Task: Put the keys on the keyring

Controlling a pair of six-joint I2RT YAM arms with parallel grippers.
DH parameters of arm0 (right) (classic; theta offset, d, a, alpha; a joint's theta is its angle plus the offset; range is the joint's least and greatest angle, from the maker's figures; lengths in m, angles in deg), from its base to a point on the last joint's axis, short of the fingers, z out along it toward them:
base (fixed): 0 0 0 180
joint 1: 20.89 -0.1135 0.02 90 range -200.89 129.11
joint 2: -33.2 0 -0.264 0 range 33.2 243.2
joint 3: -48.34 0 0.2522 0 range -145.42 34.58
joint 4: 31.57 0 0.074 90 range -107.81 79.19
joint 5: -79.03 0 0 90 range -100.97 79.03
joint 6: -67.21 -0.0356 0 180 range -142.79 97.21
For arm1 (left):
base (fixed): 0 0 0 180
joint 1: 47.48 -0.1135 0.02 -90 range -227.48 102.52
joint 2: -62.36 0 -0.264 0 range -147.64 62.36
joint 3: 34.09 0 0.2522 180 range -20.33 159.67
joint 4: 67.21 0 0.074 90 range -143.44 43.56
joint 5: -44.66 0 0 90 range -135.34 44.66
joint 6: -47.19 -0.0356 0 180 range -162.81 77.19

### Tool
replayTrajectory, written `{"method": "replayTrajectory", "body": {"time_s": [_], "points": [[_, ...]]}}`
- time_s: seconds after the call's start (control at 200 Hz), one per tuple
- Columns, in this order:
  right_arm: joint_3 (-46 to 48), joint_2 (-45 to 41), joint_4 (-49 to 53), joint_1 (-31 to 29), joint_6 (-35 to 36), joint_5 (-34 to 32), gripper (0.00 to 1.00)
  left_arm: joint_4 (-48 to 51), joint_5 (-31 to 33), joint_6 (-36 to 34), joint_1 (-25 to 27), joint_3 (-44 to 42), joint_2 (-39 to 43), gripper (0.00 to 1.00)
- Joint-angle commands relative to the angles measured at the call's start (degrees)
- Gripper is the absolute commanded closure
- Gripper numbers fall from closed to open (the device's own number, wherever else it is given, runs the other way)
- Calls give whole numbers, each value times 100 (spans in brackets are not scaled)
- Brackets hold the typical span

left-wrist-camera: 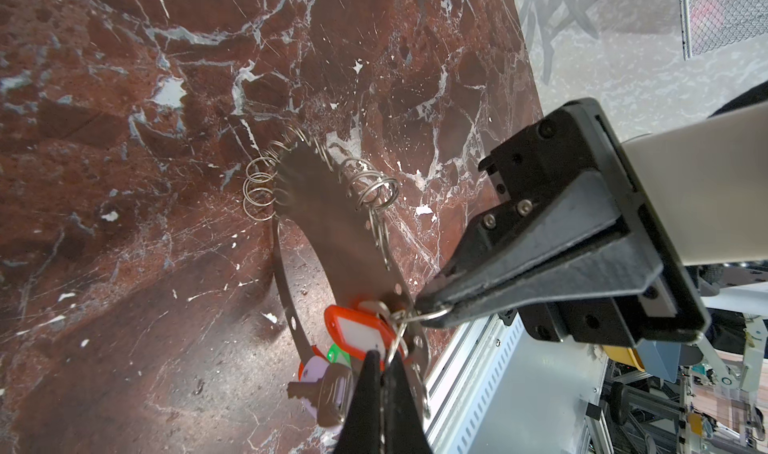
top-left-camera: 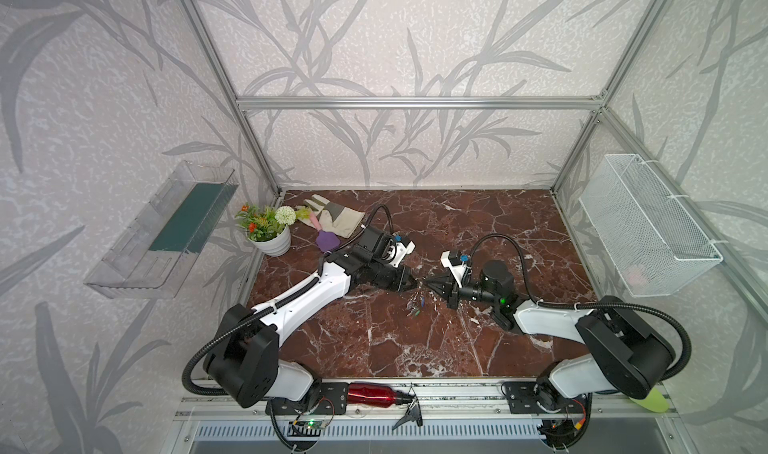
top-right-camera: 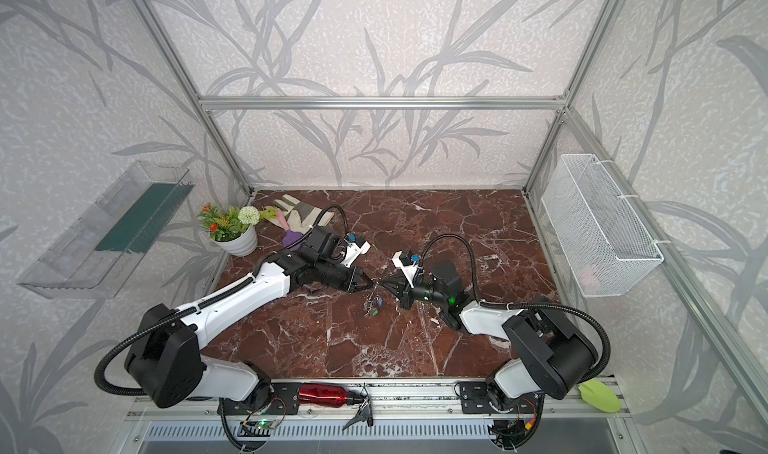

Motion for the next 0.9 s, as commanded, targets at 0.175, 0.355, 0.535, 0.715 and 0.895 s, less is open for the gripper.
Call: {"method": "replayTrajectory", "body": {"time_s": [0.175,0.355,0.535,0.715,0.895], "points": [[-85,9,-409,-102,-2,283,100,775,240,-234,113,166,-380,100],[-85,19,-387,-117,16,270,100,939,166,-321,117,319,-462,100],[-68,24,-424,-124,9,256,100,851,260,-246,88,209,-379,100],[-63,22,-441,-118,7,238,100,336,499,-86,-206,-305,84,100],[-41,-237,-188,-72,107,15,100,-562,1028,376,-311,-1020,725,100]]}}
